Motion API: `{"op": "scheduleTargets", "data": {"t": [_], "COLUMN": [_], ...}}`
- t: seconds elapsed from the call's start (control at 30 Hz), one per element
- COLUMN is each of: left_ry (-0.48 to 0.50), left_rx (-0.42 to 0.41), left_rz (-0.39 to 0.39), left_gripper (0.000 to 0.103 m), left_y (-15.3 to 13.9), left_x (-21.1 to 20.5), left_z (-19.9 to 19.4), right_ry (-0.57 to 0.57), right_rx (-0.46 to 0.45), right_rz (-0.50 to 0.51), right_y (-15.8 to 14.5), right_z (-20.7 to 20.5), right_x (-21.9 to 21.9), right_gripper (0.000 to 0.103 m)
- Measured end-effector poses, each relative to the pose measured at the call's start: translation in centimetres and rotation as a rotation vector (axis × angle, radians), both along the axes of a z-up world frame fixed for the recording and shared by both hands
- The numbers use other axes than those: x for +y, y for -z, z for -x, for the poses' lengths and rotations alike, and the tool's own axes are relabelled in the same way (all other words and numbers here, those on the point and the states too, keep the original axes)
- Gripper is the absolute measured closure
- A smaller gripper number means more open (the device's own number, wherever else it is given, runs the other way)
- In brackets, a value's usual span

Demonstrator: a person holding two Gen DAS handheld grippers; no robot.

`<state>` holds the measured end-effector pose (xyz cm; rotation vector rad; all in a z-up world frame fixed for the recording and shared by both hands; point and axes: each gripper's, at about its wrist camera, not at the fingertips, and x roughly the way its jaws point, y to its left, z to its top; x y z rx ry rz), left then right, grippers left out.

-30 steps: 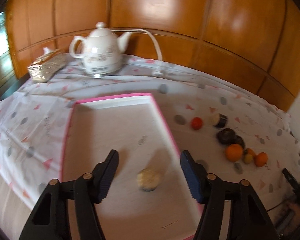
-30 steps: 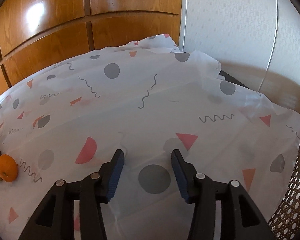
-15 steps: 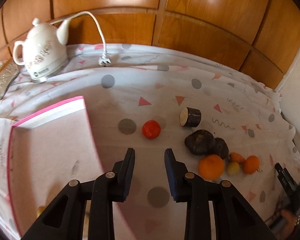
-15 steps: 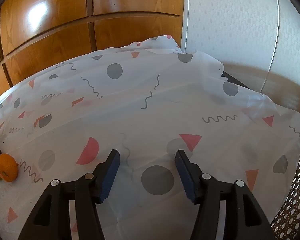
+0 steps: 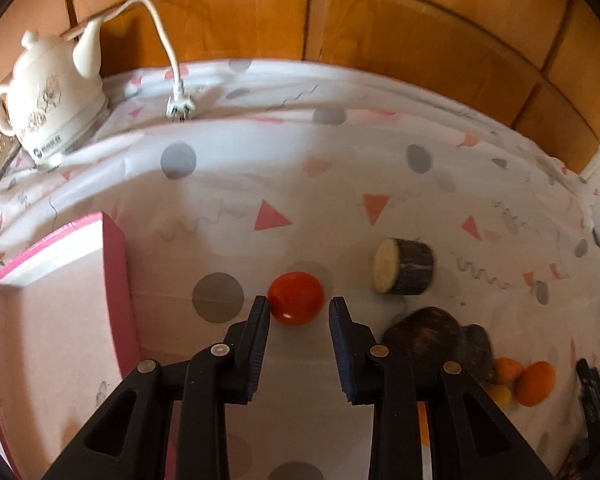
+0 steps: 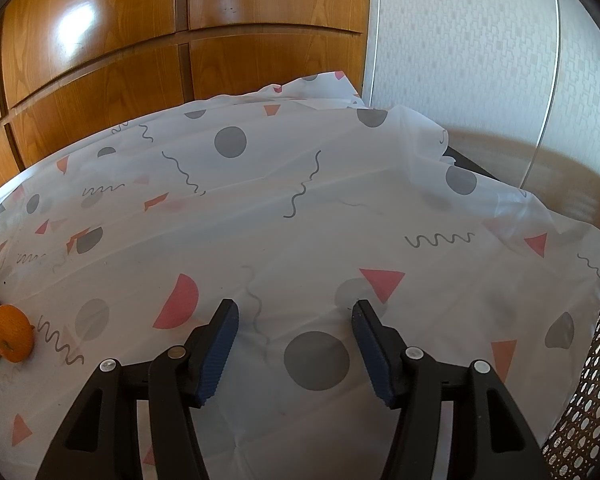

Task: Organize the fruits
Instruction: 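Reach the left gripper to the red tomato and close on it, then carry the red tomato with the left gripper into the tray and release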

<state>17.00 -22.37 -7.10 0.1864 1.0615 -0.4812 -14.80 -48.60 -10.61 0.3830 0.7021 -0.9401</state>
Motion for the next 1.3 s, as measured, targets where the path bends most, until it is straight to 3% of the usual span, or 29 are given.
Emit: {"op": "scheduleTargets", "data": {"t": [0.27, 0.77, 0.97, 1.3], "left_ry": [-0.029, -0.138, -0.267, -0.431], "left_rx": [-0.031, -0.092, -0.108, -0.053], "left_rz": [0.063, 0.221, 0.211, 0.103], "left_gripper": [0.075, 0.075, 0.075, 0.075], "left_y": [-0.7, -5.8, -5.8, -1.5], "left_x": [1.8, 10.2, 15.5, 21.3], "left_z": [1.1, 4.2, 3.4, 1.6], "right_ry": [0.0, -0.003, -0.002, -0.002], "right_rx": [0.0, -0.002, -0.002, 0.0], "right_rz": [0.0, -0.001, -0.001, 0.0], "right_y": [0.0, -0.1, -0.1, 0.0], "right_z": [0.0, 0.0, 0.0, 0.0], "right_x": [0.0, -0.1, -0.1, 0.0], "right_gripper": [0.043, 0.042, 0.042, 0.042]}}
